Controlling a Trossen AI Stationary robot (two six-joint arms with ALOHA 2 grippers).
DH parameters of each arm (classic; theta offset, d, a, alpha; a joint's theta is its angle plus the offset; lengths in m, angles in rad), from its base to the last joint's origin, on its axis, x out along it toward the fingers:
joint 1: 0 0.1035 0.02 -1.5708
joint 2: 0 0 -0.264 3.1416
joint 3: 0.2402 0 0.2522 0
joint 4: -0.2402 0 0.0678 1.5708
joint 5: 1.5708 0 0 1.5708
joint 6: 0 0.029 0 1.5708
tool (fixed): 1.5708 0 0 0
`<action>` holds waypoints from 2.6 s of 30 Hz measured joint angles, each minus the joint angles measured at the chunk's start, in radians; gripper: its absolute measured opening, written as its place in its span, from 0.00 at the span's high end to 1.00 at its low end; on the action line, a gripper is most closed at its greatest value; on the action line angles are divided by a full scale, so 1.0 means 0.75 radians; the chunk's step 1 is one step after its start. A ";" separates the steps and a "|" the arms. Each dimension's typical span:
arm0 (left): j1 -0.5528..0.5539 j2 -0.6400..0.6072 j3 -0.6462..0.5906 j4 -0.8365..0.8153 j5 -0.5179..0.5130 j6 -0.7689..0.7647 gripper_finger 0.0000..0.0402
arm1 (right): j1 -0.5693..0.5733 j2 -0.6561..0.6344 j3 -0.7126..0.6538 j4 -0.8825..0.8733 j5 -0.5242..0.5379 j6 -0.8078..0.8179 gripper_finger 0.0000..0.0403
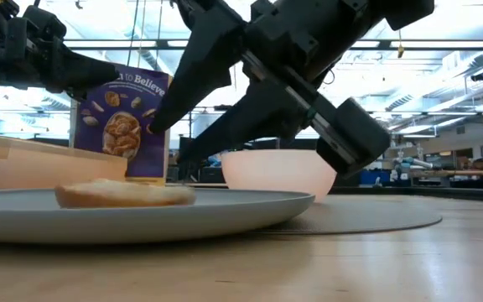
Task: Arrange a breakfast setting
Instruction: Put the bagel from the toaster on the blue plate, then put the orange cup of milk to the top right of the gray placemat
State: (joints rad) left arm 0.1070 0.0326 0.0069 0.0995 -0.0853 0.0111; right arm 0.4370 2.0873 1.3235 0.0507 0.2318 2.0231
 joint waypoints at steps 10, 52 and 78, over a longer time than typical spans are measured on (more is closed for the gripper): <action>0.000 0.000 0.000 0.002 0.000 0.000 0.73 | -0.004 -0.326 -0.001 -0.245 0.108 -0.427 0.67; 0.002 -0.001 0.000 0.118 -0.022 -0.180 0.73 | -1.277 -0.087 0.687 -0.870 -0.485 -3.181 0.55; 0.002 -0.001 0.000 0.120 -0.100 -0.244 0.73 | -1.371 0.074 0.609 -0.845 -0.533 -3.403 0.69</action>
State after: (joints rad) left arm 0.1085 0.0322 0.0071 0.1898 -0.1604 -0.1718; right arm -0.5911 2.1426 1.7800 -0.5833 -0.1677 -0.5294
